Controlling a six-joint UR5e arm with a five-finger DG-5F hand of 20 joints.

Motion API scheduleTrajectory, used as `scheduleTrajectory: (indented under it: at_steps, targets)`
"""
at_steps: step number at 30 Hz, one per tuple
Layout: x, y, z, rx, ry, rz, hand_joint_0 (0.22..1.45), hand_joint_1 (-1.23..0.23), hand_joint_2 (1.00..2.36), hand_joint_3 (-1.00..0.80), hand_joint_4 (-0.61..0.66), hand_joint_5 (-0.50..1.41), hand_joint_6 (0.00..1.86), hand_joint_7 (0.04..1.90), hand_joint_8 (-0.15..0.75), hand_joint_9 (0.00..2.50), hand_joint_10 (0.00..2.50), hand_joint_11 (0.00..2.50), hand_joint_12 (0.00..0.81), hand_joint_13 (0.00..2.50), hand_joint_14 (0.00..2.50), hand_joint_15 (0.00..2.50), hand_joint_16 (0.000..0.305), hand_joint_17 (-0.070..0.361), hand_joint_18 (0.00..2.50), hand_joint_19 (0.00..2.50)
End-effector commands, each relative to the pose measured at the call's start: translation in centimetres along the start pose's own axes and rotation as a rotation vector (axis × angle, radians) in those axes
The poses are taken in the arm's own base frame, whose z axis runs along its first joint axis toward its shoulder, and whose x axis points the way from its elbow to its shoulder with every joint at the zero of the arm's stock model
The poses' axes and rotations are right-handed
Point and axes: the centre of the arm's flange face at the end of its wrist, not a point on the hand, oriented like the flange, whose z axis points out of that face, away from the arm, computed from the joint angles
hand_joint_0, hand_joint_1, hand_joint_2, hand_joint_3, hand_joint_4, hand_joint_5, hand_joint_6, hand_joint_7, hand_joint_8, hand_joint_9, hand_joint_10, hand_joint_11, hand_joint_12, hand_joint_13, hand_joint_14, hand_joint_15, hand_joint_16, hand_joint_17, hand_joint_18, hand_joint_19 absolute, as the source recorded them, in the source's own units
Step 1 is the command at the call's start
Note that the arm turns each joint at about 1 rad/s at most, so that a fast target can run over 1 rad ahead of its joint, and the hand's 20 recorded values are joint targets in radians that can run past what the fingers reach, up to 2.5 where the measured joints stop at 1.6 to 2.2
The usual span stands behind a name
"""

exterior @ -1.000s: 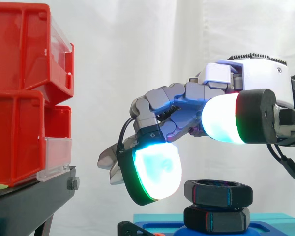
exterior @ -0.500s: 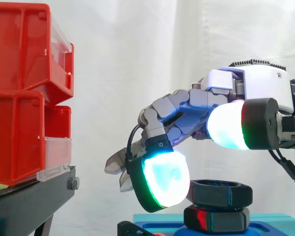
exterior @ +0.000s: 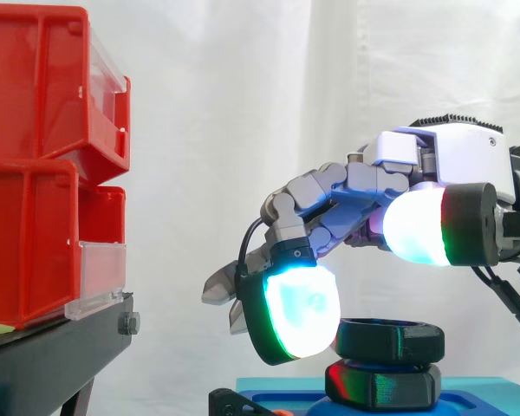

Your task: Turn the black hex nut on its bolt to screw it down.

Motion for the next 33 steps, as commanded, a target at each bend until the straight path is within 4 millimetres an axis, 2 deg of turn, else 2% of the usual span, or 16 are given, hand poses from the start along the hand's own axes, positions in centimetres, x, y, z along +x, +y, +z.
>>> scheduleTrajectory:
  at_steps: [1,22,26,29,33]
  targets:
    - [-0.2,-0.5,-0.5,-0.006,0.000,-0.003,0.50,-0.20,1.00,-0.50,0.23,-0.06,0.70,1.21,0.298,0.82,0.01,0.33,0.359,0.55,0.00,0.09,0.057,0.128,0.60,0.45]
    - [-1.6,-3.8,-2.9,-0.023,-0.016,-0.010,0.50,-0.19,1.00,-0.50,0.24,-0.05,0.60,1.32,0.297,0.82,0.01,0.33,0.359,0.55,0.00,0.09,0.057,0.129,0.60,0.46]
    - [-3.5,-4.2,-2.4,-0.040,-0.039,-0.008,0.50,-0.19,1.00,-0.50,0.25,-0.04,0.55,1.40,0.299,0.83,0.01,0.33,0.359,0.55,0.00,0.09,0.057,0.129,0.60,0.45]
    - [-4.2,-4.0,-2.0,-0.052,-0.045,-0.007,0.50,-0.19,1.00,-0.50,0.25,-0.04,0.51,1.45,0.295,0.83,0.01,0.34,0.361,0.55,0.01,0.09,0.057,0.129,0.60,0.46]
    - [-5.1,-3.2,-0.9,-0.067,-0.065,-0.018,0.50,-0.19,1.00,-0.50,0.25,-0.04,0.50,1.39,0.294,0.82,0.01,0.33,0.362,0.55,0.00,0.09,0.058,0.129,0.59,0.46]
